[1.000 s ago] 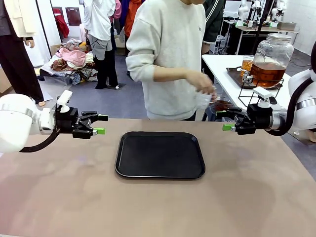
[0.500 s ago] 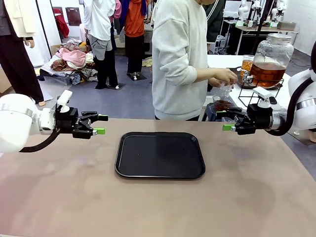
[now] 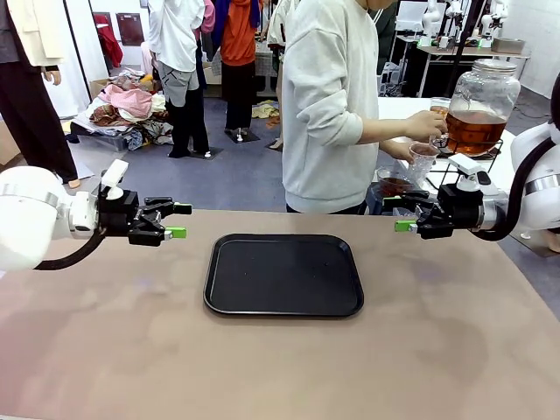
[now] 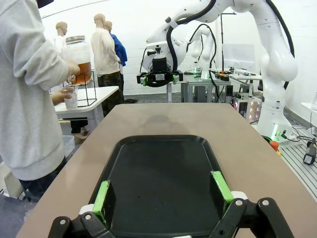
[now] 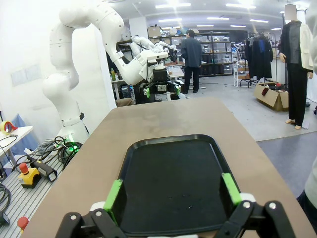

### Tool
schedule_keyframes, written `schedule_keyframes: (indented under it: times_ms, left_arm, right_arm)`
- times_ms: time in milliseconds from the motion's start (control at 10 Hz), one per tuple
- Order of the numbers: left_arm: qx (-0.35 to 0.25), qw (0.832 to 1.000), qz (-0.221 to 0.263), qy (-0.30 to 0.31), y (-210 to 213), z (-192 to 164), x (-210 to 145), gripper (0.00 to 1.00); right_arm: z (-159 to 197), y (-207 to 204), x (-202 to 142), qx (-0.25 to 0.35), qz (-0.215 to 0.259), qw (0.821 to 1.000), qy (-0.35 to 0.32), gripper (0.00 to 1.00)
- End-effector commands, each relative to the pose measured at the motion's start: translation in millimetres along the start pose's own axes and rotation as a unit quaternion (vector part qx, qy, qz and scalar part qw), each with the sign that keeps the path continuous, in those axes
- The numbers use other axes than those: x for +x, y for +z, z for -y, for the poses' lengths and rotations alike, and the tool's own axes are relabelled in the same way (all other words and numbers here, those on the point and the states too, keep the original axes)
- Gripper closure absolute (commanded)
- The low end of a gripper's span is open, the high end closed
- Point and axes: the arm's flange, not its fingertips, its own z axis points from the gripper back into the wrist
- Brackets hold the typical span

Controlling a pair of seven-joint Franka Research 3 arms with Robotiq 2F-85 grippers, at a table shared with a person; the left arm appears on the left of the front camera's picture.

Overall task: Pour the drink into the iced cup.
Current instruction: Open the gripper to release the iced cup you were holding.

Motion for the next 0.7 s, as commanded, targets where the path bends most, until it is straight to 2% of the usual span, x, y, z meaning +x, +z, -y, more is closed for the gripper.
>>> schedule_keyframes:
  times_ms: [0,600]
  left_arm:
    - [0.000,1.000,0.000,0.003,-0.7,-1.3,1.6,0.00]
    - [0.000,1.000,0.000,0.003,-0.7,-1.3,1.6,0.00]
  right_arm:
    - [1.2,-0.2,3.2,0.001,-0.001,1.000,0.000,0.00]
    - [1.2,-0.2,3.2,0.001,-0.001,1.000,0.000,0.00]
